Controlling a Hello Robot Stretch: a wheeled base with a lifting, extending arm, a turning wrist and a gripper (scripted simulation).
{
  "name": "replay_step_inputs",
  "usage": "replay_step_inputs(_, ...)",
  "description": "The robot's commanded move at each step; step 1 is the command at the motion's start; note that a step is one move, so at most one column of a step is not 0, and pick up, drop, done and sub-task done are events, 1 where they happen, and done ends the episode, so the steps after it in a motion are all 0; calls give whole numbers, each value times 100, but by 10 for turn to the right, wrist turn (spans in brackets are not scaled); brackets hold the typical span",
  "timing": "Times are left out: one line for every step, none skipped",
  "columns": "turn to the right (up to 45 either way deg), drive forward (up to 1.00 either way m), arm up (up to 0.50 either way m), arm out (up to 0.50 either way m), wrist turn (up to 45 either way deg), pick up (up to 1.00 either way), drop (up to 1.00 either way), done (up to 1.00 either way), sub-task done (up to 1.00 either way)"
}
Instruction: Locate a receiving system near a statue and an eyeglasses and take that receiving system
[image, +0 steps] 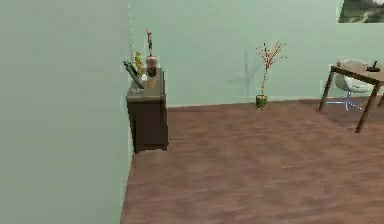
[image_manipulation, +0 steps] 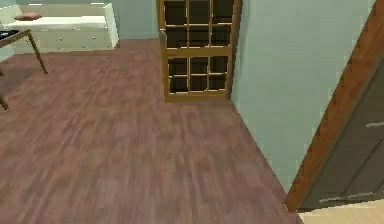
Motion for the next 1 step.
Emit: replay_step_inputs(0,100,0,0,0,0,0,0,0)
